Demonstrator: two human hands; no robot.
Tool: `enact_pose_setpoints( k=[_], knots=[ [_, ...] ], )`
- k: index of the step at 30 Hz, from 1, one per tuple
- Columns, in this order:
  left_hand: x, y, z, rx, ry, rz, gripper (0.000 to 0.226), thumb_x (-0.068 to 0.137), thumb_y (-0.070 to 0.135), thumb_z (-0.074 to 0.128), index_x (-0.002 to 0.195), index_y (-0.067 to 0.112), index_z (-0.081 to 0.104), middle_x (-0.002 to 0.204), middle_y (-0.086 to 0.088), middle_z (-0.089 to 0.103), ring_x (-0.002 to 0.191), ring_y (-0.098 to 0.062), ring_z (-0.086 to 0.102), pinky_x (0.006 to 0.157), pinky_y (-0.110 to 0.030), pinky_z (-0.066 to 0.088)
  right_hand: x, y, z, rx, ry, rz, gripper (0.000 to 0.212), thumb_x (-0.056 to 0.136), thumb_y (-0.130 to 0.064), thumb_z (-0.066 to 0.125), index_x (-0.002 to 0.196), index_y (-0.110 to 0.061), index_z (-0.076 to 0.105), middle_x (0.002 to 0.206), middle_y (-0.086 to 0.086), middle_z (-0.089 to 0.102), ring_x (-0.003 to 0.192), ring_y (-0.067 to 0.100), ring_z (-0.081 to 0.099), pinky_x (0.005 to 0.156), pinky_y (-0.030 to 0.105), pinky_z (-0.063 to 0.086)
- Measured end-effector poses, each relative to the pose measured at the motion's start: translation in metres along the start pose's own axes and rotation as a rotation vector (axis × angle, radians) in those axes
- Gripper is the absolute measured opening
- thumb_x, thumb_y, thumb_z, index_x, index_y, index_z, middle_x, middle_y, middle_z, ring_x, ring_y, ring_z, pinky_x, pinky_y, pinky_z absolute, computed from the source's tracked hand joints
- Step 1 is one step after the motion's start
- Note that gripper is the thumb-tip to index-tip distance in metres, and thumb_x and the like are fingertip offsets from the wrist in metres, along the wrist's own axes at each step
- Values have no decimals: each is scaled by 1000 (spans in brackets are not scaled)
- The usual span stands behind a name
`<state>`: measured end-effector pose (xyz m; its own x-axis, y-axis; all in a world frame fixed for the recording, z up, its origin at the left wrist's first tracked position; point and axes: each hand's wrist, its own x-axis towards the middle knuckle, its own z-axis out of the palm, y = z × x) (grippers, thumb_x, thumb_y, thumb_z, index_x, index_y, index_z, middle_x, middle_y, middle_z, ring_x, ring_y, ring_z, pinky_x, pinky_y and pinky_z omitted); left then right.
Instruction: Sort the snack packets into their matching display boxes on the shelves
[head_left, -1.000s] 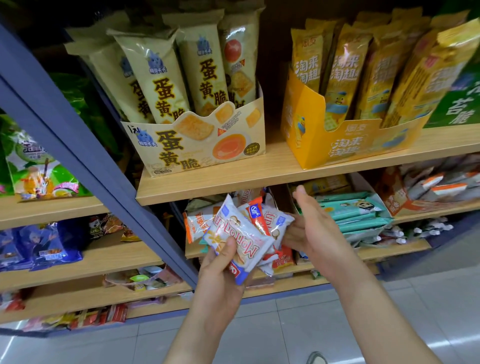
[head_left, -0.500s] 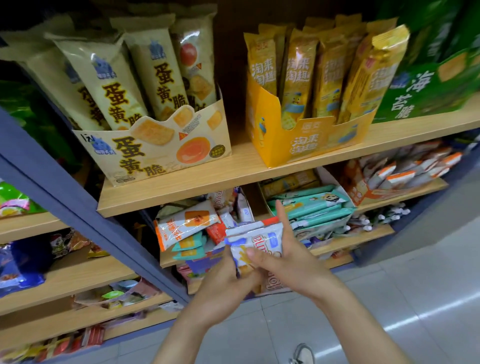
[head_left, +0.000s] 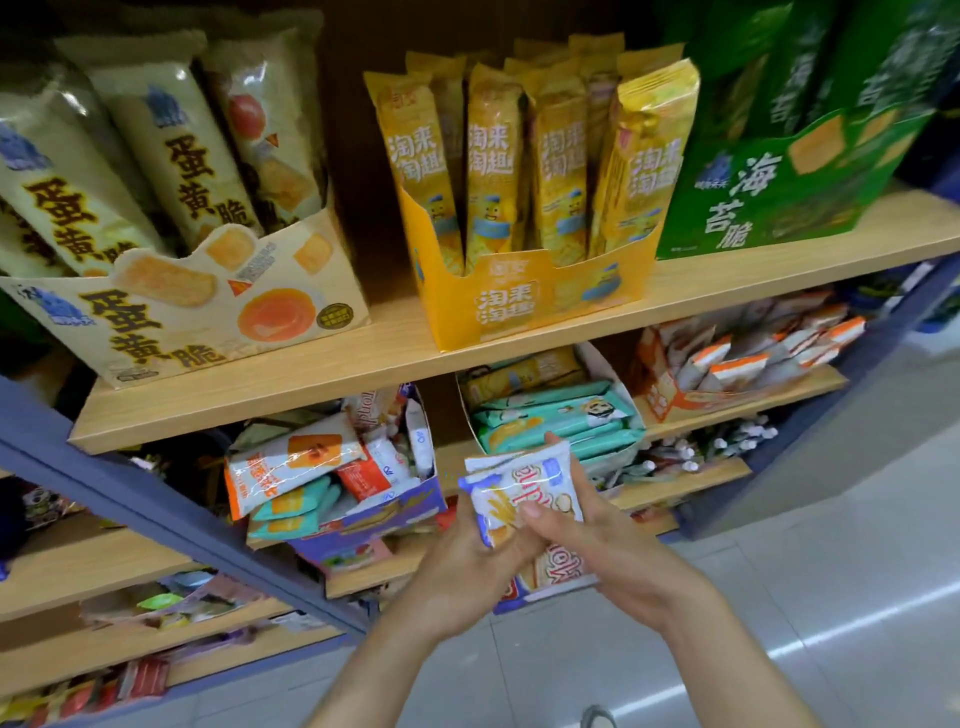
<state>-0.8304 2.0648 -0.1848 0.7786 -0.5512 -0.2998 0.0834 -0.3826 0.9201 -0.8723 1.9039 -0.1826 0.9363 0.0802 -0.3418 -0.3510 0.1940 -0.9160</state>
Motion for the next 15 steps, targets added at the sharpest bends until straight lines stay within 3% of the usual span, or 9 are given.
enact_pose_setpoints(
  k=[2,5,7,10,12,13,15],
  knots=[
    [8,7,11,-123,-56,-112,49,82,73,41,124,50,50,118,34,60,111,11,56,98,-16,43,1,0,-20,-24,-59,-12,104,78,-26,80,150,-50,8,125,-14,67,118,6,62,96,24,50],
    [23,11,25,-210,-85,-222,56,87,69,38,133,39,49,119,25,65,111,6,60,99,-20,46,5,4,-49,-57,-64,-33,110,73,-20,80,151,-46,7,126,-13,67,117,10,63,95,28,52],
    [37,15,35,-176,-76,-231,58,83,75,41,127,40,55,115,28,66,110,5,60,99,-23,47,9,6,-72,-100,-9,-58,112,69,-17,84,149,-49,12,123,-10,69,111,12,67,88,30,55],
    [66,20,41,-132,130,-212,63,78,79,43,123,40,60,121,19,64,112,-3,58,97,-34,47,10,5,-109,-183,27,-89,121,64,-13,92,144,-59,14,126,-2,67,107,21,69,90,45,57],
    [90,21,36,-29,340,-113,45,87,62,49,121,34,61,122,12,62,114,-7,57,98,-31,46,11,2,-130,-252,20,-88,123,66,-5,90,141,-64,13,125,-3,67,102,21,71,87,46,58],
    [102,23,31,107,404,-73,34,93,48,54,122,30,61,123,9,61,116,-10,56,97,-29,45,10,-1,-139,-281,16,-82,124,67,-2,88,142,-64,11,124,-4,67,99,20,72,84,43,59],
    [131,16,23,476,427,-50,36,97,30,56,132,22,56,129,-2,57,121,-19,52,96,-31,43,12,-5,-153,-316,18,-81,126,68,0,87,143,-61,7,124,-5,66,97,16,73,77,35,61]
  ],
)
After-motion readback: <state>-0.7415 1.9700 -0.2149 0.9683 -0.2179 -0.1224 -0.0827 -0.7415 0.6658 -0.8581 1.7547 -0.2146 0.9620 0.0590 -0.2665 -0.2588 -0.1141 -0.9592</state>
